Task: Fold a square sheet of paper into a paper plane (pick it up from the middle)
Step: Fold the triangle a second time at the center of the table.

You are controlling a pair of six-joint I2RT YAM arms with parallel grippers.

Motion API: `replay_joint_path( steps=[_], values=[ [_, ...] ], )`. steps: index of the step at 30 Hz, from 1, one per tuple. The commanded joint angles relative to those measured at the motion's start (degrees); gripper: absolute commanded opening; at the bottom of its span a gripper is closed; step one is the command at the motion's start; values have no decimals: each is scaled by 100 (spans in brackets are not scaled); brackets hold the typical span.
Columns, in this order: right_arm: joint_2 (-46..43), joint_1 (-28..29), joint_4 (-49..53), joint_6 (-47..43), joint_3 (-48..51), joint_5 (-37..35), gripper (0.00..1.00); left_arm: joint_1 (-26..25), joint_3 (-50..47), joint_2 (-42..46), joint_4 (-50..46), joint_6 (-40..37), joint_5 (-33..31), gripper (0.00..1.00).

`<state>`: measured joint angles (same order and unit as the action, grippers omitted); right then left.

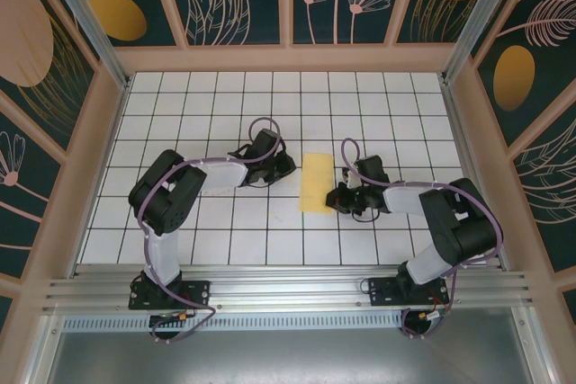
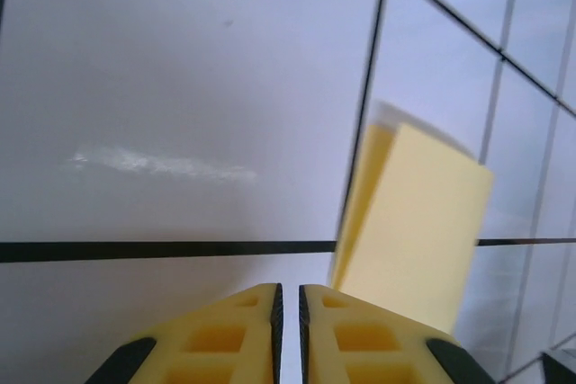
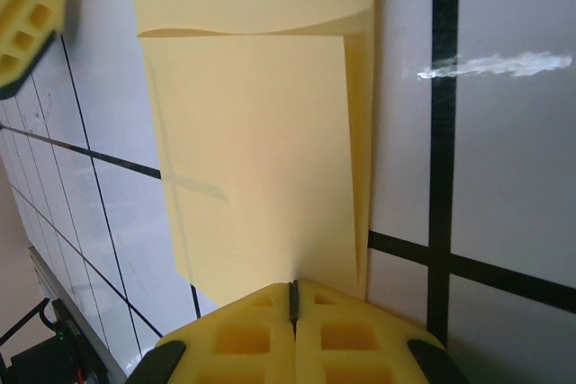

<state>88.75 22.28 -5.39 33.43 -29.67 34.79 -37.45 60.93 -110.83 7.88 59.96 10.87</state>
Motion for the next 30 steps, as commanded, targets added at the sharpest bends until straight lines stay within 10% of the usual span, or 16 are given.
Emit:
replay_joint_path(
  steps=[1, 12, 30],
  values=[
    [-16, 23, 679, 3, 23, -285, 4, -122, -169, 410, 515, -76, 440, 18],
    [-103, 22, 461, 119, 131, -167, 5, -688, -63, -360, 1300, 111, 1215, 16],
    [-954, 22, 1031, 23, 889, -225, 10, -711, -485, -694, 1020, 464, 459, 14]
  ],
)
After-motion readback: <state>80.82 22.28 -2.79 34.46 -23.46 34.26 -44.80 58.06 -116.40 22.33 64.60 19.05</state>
